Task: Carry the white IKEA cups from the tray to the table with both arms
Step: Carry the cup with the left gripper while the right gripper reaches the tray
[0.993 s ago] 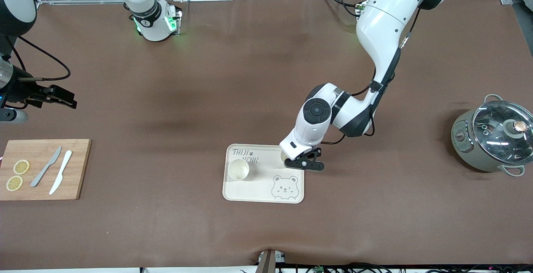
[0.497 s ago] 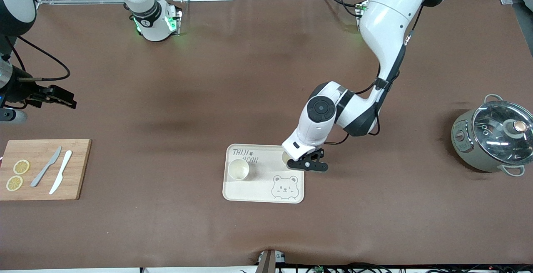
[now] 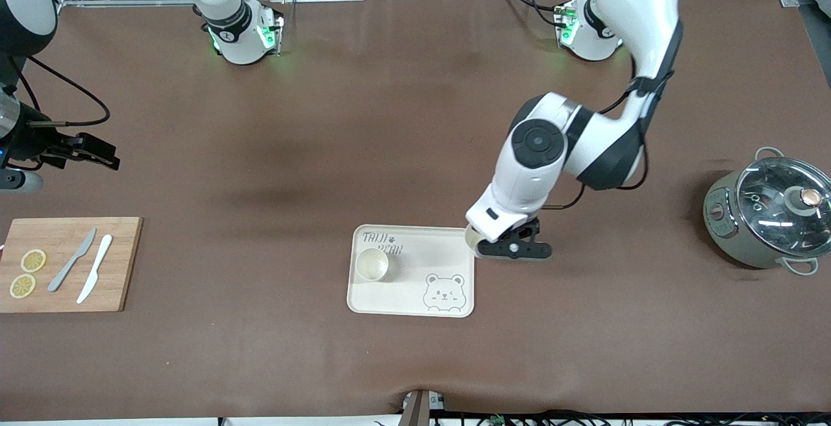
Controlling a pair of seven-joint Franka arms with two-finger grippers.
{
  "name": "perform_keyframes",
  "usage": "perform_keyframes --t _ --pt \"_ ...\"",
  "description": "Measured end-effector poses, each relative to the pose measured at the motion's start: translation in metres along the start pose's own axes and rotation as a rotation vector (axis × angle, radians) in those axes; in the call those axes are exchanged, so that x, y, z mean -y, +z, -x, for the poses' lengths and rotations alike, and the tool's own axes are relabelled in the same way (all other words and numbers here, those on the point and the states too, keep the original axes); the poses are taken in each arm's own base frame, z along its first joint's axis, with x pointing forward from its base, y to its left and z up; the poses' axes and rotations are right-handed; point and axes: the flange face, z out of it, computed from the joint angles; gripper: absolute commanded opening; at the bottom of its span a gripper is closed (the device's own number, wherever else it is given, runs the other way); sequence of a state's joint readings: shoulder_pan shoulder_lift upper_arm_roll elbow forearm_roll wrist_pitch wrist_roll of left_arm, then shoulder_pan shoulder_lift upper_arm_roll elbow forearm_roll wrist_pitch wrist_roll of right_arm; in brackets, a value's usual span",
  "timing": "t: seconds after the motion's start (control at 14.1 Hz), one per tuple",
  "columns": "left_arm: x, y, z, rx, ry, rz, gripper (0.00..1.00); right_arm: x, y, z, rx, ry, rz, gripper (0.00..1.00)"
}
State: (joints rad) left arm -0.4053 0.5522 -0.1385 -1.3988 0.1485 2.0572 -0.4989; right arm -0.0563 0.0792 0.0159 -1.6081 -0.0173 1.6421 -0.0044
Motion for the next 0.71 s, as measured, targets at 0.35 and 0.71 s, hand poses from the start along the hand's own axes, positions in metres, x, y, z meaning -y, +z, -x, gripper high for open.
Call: perform_keyframes --t 0.35,0.71 --pt "0.042 -0.047 -0.004 0.052 0.03 -0.014 0.0 0.038 -0.005 -0.003 -0.039 0.038 -0.006 1.0" --pt "0.108 -0.082 -0.012 0.093 0.083 -0.007 0.0 0.156 0.002 -0.007 -0.12 0.192 -0.081 1.0"
